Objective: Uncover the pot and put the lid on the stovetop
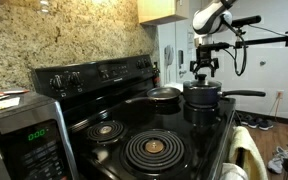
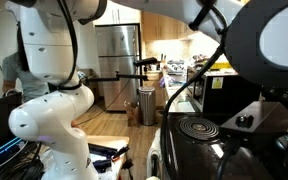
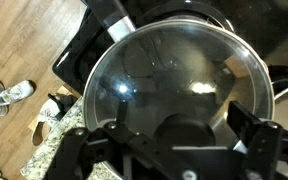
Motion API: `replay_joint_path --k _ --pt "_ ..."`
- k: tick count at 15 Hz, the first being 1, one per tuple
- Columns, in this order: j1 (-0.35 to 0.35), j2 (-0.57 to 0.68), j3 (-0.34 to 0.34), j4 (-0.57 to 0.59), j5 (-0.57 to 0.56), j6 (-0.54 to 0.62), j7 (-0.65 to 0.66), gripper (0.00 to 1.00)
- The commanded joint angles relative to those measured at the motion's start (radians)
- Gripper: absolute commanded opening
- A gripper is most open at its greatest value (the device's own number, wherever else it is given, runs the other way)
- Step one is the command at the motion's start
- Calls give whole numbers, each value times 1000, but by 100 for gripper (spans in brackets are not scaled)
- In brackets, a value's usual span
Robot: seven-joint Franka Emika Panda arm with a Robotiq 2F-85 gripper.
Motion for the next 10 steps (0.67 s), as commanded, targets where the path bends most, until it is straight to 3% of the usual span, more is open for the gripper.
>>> replay_joint_path --k 1,5,7,10 --pt "-14 -7 5 -24 27 12 -27 100" --pt "-13 -7 9 -23 34 45 -47 98" --pt "-13 -4 10 -23 38 58 -63 73" --pt "-15 -4 11 -27 41 70 -91 55"
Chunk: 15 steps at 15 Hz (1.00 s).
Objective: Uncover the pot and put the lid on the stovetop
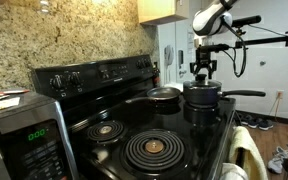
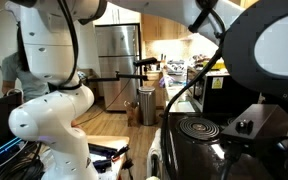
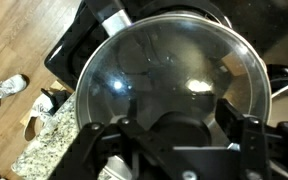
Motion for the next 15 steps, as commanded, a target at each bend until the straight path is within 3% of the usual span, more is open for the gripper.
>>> replay_joint_path --k 1,4,8,11,15 --pt "-15 -5 8 -14 29 29 -65 49" --pt "-16 -4 8 -17 34 35 -80 30" --pt "-15 -3 9 -18 45 40 -106 21" --pt "-11 -2 13 -13 37 26 -110 0" --pt "-9 -19 16 -24 25 37 -134 2"
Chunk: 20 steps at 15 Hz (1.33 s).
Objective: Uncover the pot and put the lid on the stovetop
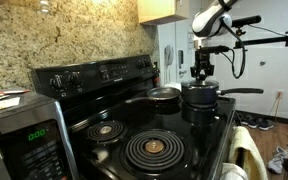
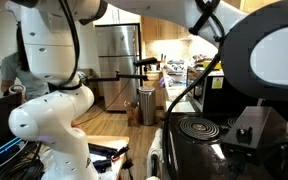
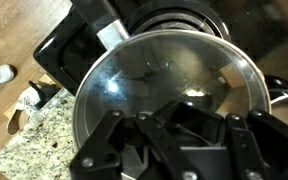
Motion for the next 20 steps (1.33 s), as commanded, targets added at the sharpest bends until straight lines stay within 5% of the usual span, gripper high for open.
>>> replay_joint_path --k 1,2,4,13,20 --pt "-10 -26 9 -15 -1 17 -46 2" --pt "-10 -27 9 -17 -3 12 -48 32" --pt "-9 -31 8 -27 -13 22 -45 37" --pt "-10 -20 9 -46 -26 107 -53 95" --pt "-10 13 12 -46 -22 191 -75 100"
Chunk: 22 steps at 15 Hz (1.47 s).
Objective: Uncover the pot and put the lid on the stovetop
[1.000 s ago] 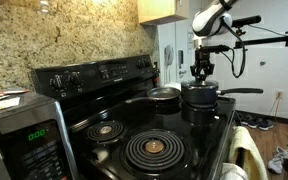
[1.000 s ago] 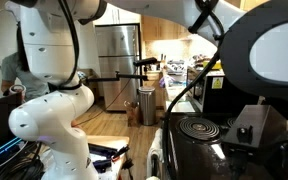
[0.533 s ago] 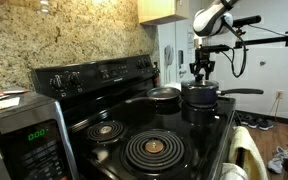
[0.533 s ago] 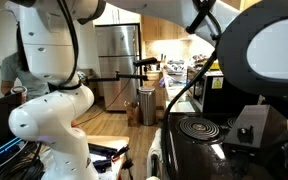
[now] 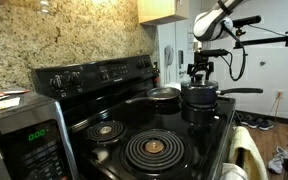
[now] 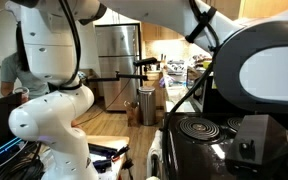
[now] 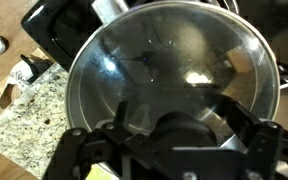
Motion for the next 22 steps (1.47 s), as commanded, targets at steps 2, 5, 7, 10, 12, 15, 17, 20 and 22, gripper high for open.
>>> replay_joint_path --k 2,5,7,10,12,15,17,20,22 --pt "-12 16 8 -2 5 51 -40 100" --pt "-13 20 6 2 4 63 -41 100" --pt "-14 21 5 5 -1 69 -36 100" --pt "-11 13 4 11 -12 61 -31 100" --pt "-9 3 2 15 -27 41 -15 100" --pt "-7 -7 3 31 -36 17 -11 100" --pt "-8 -1 4 47 -36 8 -14 100" --pt "-7 6 5 67 -36 -6 -18 75" --pt "-8 8 5 74 -33 -20 -16 67"
